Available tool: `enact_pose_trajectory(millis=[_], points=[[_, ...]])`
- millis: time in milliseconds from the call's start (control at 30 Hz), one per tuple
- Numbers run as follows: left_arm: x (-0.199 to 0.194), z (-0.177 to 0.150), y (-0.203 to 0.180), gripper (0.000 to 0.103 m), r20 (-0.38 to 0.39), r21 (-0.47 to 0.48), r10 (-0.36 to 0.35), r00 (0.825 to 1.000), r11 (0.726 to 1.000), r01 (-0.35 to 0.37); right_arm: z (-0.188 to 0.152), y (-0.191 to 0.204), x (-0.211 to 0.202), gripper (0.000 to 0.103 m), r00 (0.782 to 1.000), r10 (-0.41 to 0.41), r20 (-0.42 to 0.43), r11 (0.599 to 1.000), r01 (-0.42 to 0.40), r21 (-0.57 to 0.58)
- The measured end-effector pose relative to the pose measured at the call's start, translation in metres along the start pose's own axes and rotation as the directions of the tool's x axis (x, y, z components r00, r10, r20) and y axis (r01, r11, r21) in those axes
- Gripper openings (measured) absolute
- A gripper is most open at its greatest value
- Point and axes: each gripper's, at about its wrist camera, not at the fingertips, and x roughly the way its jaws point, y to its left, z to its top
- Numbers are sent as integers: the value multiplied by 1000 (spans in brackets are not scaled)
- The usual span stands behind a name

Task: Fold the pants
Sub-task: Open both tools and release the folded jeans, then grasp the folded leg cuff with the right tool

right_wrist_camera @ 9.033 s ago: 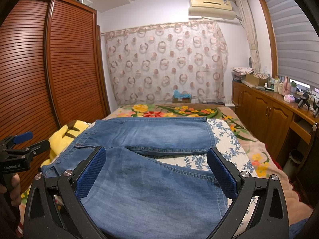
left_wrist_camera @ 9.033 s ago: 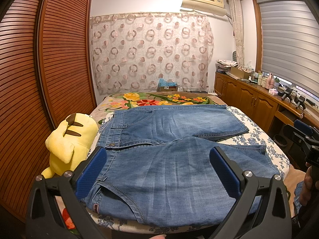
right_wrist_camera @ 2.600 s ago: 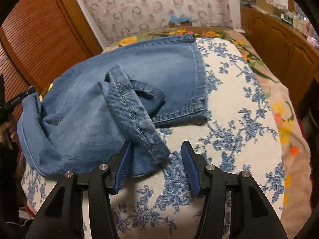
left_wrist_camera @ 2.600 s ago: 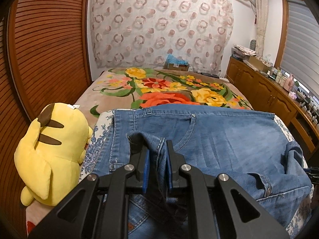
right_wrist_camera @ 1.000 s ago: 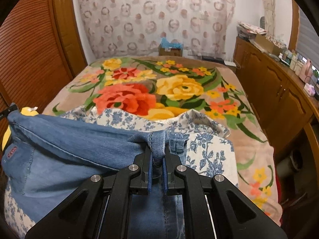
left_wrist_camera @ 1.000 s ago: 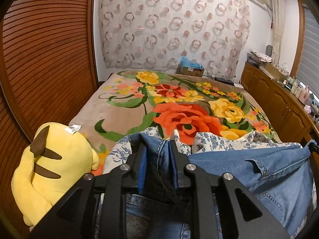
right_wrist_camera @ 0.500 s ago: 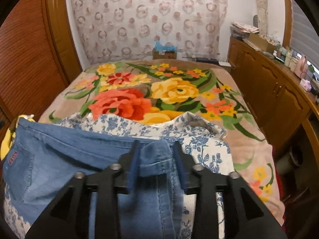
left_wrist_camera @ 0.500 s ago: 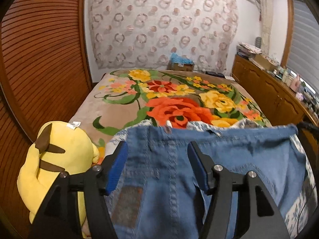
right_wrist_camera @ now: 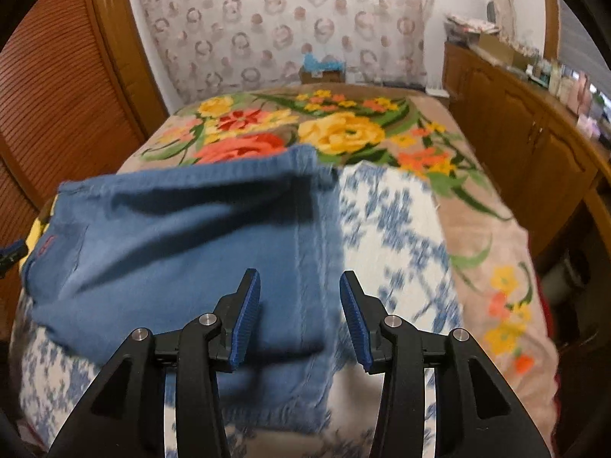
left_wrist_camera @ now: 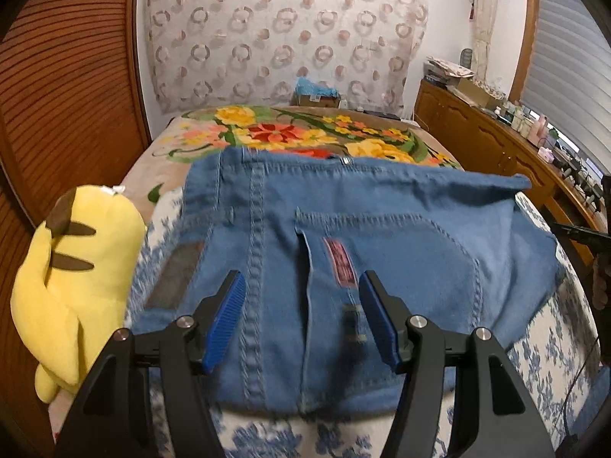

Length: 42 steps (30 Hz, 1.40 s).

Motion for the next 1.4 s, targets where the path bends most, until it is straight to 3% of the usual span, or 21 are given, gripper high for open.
enact_pose_trajectory(millis=[200, 233, 300, 367, 533, 633, 833, 933, 1033, 1100, 1400], points=[[-1, -15, -10, 61, -20, 4, -5, 1000, 1000, 5, -15, 3, 13, 41, 998, 20, -60, 1000, -20, 16], [-3, -17, -11, 61, -20, 5, -3, 1000, 1000, 3, -17, 4, 16, 35, 997, 25, -70, 1000, -24, 18], [-5, -22, -12, 61, -22, 4, -5, 1000, 1000, 5, -19, 7, 15, 10, 996, 46, -70, 999, -46, 6], [-8, -23, -11, 61, -22, 1, 2, 1000, 1000, -2, -19, 9, 5, 6, 997, 70, -44, 998, -71, -2], [-16, -27, -3, 61, -12, -12, 15, 1000, 1000, -15, -18, 6, -46, 4, 996, 50, 69, 999, -50, -8], [-19, -29, 4, 61, -5, -23, 23, 1000, 999, -23, -24, 3, -62, 4, 995, 45, 86, 999, -45, -6], [-19, -31, 17, 61, -5, -43, 49, 999, 998, -49, -45, 6, -32, 4, 1000, 17, -26, 1000, -18, -11], [-21, -33, 27, 61, -5, -58, 68, 998, 996, -68, -54, 6, -27, 4, 999, 11, -39, 1000, -11, 3], [-21, -34, 38, 61, -3, -75, 89, 996, 993, -89, -56, 2, -24, 15, 999, 0, -33, 999, 1, 39], [-22, -34, 45, 61, -2, -86, 102, 995, 991, -102, -58, -1, -22, 40, 999, -23, -37, 998, 25, 57], [-16, -40, 63, 61, -22, -113, 130, 991, 985, -132, -66, 5, -9, 54, 996, -57, -66, 996, 61, 68]])
